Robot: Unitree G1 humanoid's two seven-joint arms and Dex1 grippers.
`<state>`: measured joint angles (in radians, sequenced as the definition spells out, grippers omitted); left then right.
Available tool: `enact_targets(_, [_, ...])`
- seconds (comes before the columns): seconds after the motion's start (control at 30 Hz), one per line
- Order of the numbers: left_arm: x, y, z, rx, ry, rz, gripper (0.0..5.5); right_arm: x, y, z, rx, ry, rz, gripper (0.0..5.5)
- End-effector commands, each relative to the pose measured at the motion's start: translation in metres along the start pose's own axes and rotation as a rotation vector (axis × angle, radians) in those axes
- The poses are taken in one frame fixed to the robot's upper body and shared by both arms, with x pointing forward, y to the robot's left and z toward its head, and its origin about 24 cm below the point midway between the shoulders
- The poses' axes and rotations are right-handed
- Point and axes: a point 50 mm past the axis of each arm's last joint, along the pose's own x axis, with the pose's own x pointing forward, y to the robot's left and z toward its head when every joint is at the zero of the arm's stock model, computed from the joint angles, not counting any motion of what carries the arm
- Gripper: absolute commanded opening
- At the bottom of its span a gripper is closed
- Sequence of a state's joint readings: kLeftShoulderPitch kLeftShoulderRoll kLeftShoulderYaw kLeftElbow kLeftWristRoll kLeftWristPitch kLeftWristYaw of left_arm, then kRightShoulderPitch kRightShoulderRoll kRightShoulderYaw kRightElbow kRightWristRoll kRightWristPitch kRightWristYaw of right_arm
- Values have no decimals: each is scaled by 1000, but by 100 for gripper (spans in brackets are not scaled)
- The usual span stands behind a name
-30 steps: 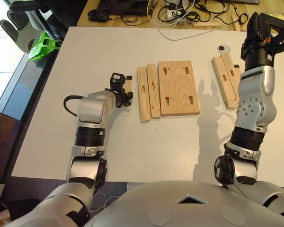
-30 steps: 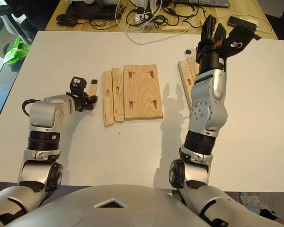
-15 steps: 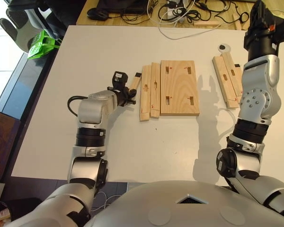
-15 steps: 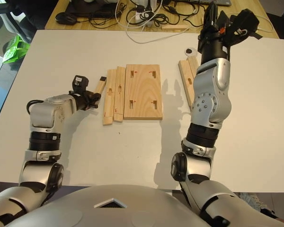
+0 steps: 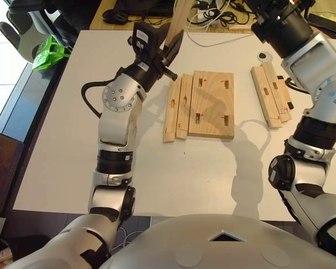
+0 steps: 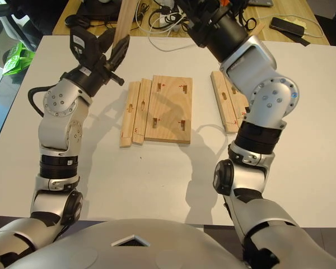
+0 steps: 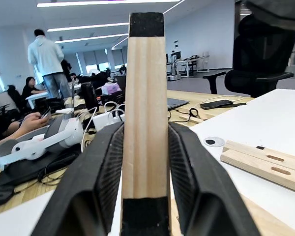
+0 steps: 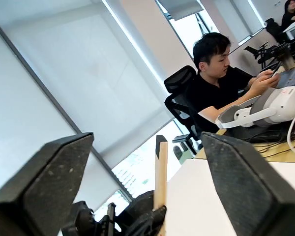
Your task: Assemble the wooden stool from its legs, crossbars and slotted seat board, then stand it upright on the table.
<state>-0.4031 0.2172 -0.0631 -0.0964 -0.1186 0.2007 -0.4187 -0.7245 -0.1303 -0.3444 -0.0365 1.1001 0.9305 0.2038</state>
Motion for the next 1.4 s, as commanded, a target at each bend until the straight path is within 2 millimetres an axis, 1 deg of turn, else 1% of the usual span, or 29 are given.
enact_targets(0.03, [0, -9, 5, 46, -46, -45, 129, 9, 2, -7, 67, 39, 16, 420])
enact_targets(0.13, [-1, -16, 8, 52, -72, -79, 129, 10, 8, -24, 73, 115, 71, 420])
enact_targets(0.23, [-1, -26, 11, 49, -89, -117, 129, 12, 10, -38, 70, 167, 84, 420])
enact_targets(0.27, [-1, -28, 12, 44, -92, -128, 129, 13, 10, -41, 69, 173, 83, 420])
enact_targets(0.3, [-2, -30, 12, 42, -91, -136, 129, 15, 9, -42, 68, 166, 72, 400])
enact_targets(0.37, [-3, -32, 10, 42, -84, -143, 129, 18, 8, -42, 63, 152, 63, 389])
enact_targets(0.4, [-4, -32, 9, 43, -79, -142, 129, 18, 7, -40, 62, 144, 60, 359])
enact_targets(0.53, [-7, -27, 7, 67, -65, -122, 129, 15, 4, -38, 68, 137, 50, 292])
enact_targets(0.6, [-7, -24, 5, 79, -60, -116, 129, 11, 2, -37, 73, 134, 44, 265])
enact_targets(0.7, [-9, -22, 2, 89, -50, -112, 129, 5, 2, -38, 75, 155, 54, 209])
enact_targets(0.73, [-10, -22, 2, 90, -49, -117, 129, 4, 2, -38, 74, 161, 56, 199])
enact_targets(1.03, [-11, -31, 5, 104, -77, -173, 129, 1, 1, -39, 71, 177, 62, 51])
enact_targets(1.23, [-8, -34, 9, 99, -94, -174, 129, 1, -1, -38, 65, 150, 36, 45])
enact_targets(1.27, [-8, -36, 8, 112, -93, -186, 165, 2, -2, -38, 67, 140, 29, 45])
enact_targets(1.3, [-9, -37, 8, 117, -93, -192, 169, 3, -2, -38, 68, 131, 25, 44])
enact_targets(1.33, [-8, -38, 8, 128, -95, -190, 192, 3, -1, -39, 69, 117, 20, 39])
enact_targets(1.37, [-8, -38, 8, 139, -95, -187, 196, 4, -1, -38, 69, 92, 9, 39])
enact_targets(1.4, [-8, -38, 8, 145, -95, -183, 218, 4, -1, -38, 69, 75, 2, 39])
